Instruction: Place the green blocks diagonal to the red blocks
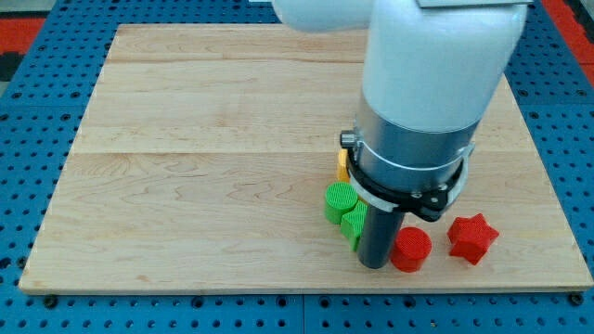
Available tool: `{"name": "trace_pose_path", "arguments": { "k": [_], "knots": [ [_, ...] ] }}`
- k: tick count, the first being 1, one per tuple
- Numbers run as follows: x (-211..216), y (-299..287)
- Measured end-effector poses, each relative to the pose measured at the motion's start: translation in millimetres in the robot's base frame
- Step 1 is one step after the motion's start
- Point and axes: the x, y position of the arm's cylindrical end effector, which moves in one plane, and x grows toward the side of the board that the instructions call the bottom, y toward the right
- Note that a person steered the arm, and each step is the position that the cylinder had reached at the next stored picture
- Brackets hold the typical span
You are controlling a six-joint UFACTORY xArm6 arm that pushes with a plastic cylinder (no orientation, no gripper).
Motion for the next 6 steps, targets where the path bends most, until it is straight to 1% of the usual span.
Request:
{"name": "trace_pose_path", "arguments": {
  "k": [1,2,4,6],
  "knots": [
    [-1.9,1.8],
    [-19.2,1.8],
    [-72.5,-4.8],
    [-118.4,-46.1]
  ]
}}
